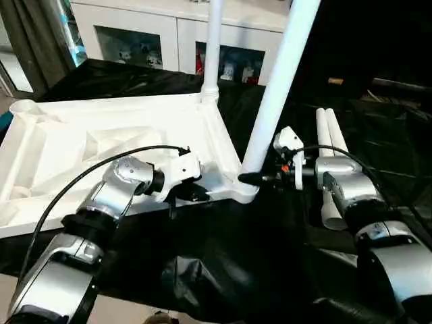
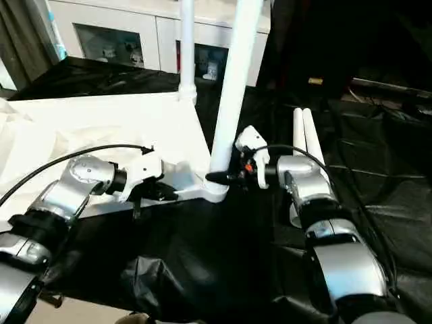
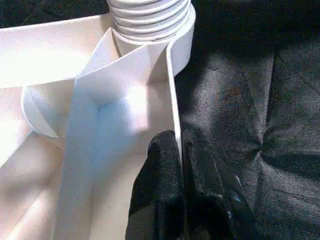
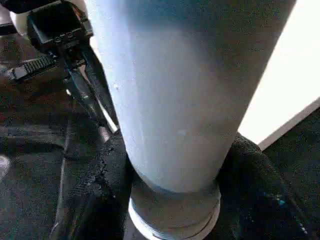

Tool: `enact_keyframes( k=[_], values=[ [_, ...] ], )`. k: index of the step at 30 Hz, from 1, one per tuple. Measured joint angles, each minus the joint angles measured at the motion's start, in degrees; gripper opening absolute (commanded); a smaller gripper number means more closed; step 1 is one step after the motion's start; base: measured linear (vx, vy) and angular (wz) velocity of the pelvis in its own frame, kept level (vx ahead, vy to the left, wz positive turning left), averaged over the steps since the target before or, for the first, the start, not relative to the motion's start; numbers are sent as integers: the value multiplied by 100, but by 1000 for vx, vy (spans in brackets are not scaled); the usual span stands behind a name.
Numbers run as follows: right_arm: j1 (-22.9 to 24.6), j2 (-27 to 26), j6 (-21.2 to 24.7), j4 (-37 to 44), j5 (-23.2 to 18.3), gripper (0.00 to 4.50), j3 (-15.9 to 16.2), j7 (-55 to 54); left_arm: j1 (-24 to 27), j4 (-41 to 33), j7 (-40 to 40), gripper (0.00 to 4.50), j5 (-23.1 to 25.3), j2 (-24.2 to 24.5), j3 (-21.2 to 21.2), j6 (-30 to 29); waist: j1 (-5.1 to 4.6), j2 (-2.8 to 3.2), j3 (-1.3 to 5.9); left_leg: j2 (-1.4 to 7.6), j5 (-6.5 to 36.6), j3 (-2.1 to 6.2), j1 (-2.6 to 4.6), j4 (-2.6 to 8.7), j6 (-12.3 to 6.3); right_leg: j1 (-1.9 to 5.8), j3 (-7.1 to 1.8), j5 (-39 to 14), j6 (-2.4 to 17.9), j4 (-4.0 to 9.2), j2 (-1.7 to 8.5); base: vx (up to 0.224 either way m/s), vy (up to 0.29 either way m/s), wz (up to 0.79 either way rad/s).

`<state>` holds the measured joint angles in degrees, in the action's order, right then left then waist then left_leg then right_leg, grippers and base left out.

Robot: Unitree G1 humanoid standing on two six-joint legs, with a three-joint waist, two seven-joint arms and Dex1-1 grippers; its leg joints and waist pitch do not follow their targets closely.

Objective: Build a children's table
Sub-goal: Rotate leg to tighten

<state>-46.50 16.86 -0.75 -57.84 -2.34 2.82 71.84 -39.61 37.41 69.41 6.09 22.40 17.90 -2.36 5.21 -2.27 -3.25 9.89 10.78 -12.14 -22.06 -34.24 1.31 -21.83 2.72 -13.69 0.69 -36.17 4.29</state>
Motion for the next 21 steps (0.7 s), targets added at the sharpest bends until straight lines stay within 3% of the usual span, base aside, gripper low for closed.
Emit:
enact_keyframes(
  k=[7,13,17,21],
  values=[
    [166,-87,-79,142,-35,204,-29,-217,-22,67,-53,0,34,-15,-16,16,-2,-4,7,0,0,0,11,0,2,8,-1,0,0,-3,0,0,0,0],
    [84,-573,-28,-202,-23,202,-287,-2478,-545,875,-1067,0,255,-575,-97,-643,-92,-2,6,-1,0,2,112,2,12,84,-4,11,17,7,4,0,0,0],
    [-222,-1117,148,-551,-48,201,-653,-4555,-1064,1573,-1979,0,291,-1118,-170,-1179,-175,23,-12,-4,1,8,105,9,13,46,-3,-13,-24,39,5,-26,5,-2],
    [-429,-1430,181,-759,-132,200,-817,-5722,-1349,2015,-2530,0,316,-1478,-236,-1296,-185,73,-30,-8,1,10,103,17,13,46,-3,-9,-20,82,5,0,0,0]
  ],
)
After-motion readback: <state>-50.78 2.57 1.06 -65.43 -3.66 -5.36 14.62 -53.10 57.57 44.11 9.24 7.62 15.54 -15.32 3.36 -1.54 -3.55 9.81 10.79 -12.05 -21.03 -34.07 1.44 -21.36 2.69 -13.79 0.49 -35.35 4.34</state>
